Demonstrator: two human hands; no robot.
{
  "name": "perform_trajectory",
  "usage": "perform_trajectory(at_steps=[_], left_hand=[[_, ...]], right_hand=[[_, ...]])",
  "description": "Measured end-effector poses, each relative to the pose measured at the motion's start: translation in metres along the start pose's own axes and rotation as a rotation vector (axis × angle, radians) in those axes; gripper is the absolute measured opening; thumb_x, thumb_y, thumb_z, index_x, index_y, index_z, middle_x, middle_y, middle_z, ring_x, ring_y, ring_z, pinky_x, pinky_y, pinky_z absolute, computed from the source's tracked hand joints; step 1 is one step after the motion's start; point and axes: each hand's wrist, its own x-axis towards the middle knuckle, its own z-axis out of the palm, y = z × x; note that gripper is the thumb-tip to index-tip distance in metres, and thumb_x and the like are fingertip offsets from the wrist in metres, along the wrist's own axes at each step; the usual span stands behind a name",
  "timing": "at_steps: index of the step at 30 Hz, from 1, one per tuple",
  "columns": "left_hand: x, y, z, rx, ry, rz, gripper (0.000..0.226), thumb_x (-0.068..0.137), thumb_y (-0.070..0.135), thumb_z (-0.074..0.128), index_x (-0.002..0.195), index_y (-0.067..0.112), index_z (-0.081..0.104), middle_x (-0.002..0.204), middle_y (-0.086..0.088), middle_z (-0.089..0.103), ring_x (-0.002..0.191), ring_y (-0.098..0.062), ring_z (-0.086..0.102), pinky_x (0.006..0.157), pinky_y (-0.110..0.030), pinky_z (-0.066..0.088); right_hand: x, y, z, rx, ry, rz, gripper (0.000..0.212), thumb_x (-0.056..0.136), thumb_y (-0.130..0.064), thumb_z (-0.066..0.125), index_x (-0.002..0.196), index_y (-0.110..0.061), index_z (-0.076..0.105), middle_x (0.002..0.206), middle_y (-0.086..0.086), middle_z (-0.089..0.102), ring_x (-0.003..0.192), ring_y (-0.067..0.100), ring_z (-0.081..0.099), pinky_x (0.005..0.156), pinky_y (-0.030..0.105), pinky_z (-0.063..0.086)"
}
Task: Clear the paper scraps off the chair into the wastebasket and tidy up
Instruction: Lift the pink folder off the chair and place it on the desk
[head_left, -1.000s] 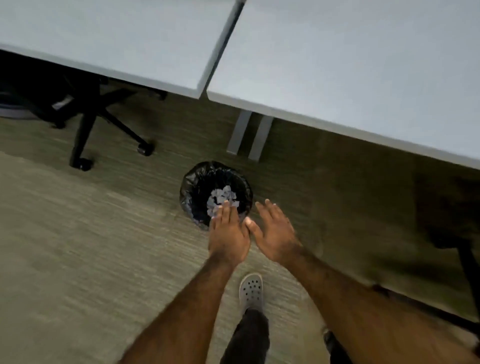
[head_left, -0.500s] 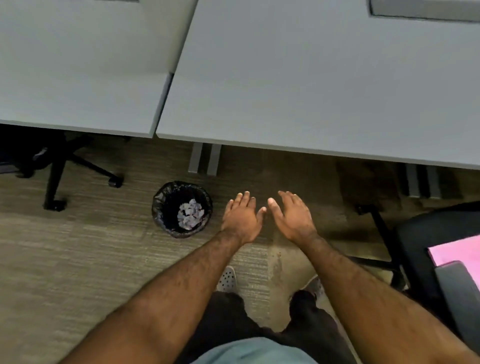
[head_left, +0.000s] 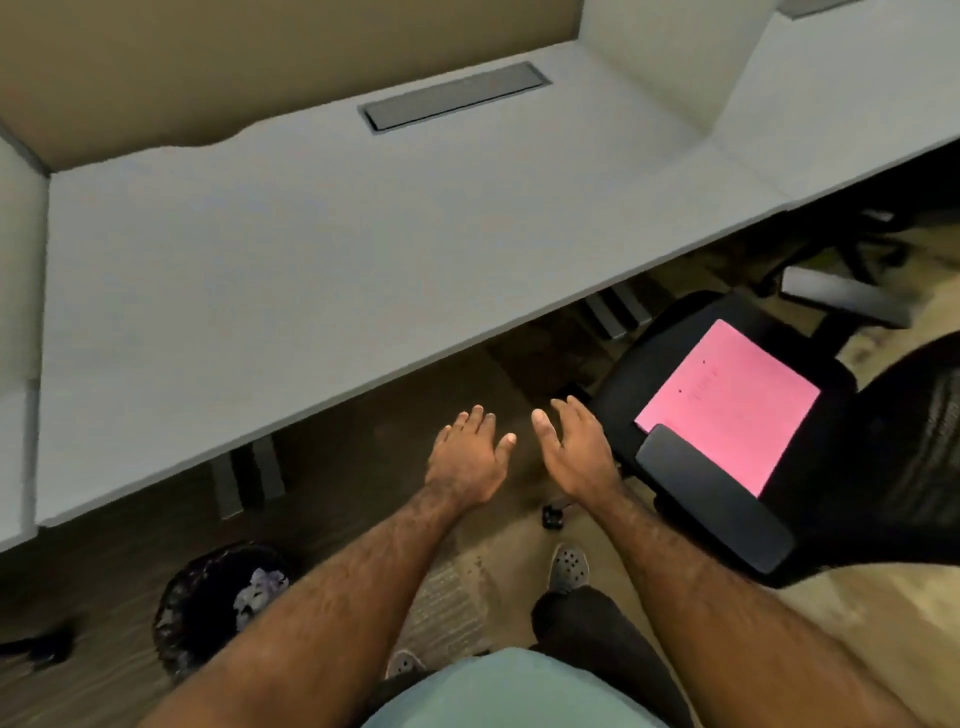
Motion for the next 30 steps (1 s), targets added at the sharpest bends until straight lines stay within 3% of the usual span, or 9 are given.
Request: perform_trajectory(at_steps=[6, 13, 18, 22, 30], left_hand=[[0.063, 0.087, -0.001, 0.038, -0.076, 0.149, 0.062, 0.099, 0.051, 0.032, 0.149, 0.014, 0.03, 0.158, -0.007, 0.028, 0.145, -0.024, 0.025, 0.118, -0.044, 0.026], [0.135, 0.172, 0.024, 0.004, -0.138, 0.223, 0.062, 0.096, 0.046, 0.045, 0.148, 0.015, 0.03, 0.156, -0.005, 0.033, 0.141, -0.023, 0.034, 0.114, -0.042, 0.033], [0.184, 0.217, 0.057, 0.046, -0.165, 0.244, 0.063, 0.094, 0.045, 0.05, 0.147, 0.016, 0.033, 0.153, -0.005, 0.038, 0.139, -0.025, 0.038, 0.115, -0.042, 0.032], [0.222, 0.239, 0.084, 0.193, -0.263, 0.297, 0.065, 0.093, 0.045, 0.052, 0.146, 0.013, 0.032, 0.15, -0.008, 0.042, 0.136, -0.027, 0.042, 0.115, -0.044, 0.03], [0.277, 0.256, 0.14, -0.044, -0.432, 0.053, 0.052, 0.09, 0.032, 0.061, 0.135, 0.012, 0.043, 0.135, -0.01, 0.057, 0.119, -0.031, 0.056, 0.094, -0.038, 0.047]], right_hand=[[0.03, 0.062, -0.058, 0.113, 0.14, 0.183, 0.064, 0.096, -0.06, 0.035, 0.146, -0.02, 0.038, 0.157, 0.005, 0.032, 0.145, 0.024, 0.028, 0.115, 0.041, 0.025], [0.06, 0.136, -0.109, 0.25, 0.334, 0.375, 0.058, 0.097, -0.053, 0.042, 0.143, -0.017, 0.041, 0.149, 0.006, 0.044, 0.135, 0.025, 0.043, 0.11, 0.043, 0.038], [0.078, 0.194, -0.127, 0.326, 0.377, 0.579, 0.058, 0.096, -0.052, 0.047, 0.144, -0.018, 0.039, 0.149, 0.005, 0.043, 0.131, 0.028, 0.047, 0.101, 0.045, 0.045], [0.09, 0.248, -0.131, 0.339, 0.366, 0.751, 0.059, 0.095, -0.042, 0.056, 0.143, -0.011, 0.041, 0.15, 0.01, 0.04, 0.132, 0.031, 0.045, 0.104, 0.04, 0.041], [0.107, 0.333, -0.11, 0.477, 0.259, 1.09, 0.075, 0.09, -0.033, 0.065, 0.15, -0.007, 0.027, 0.152, 0.016, 0.035, 0.133, 0.036, 0.043, 0.104, 0.044, 0.043]])
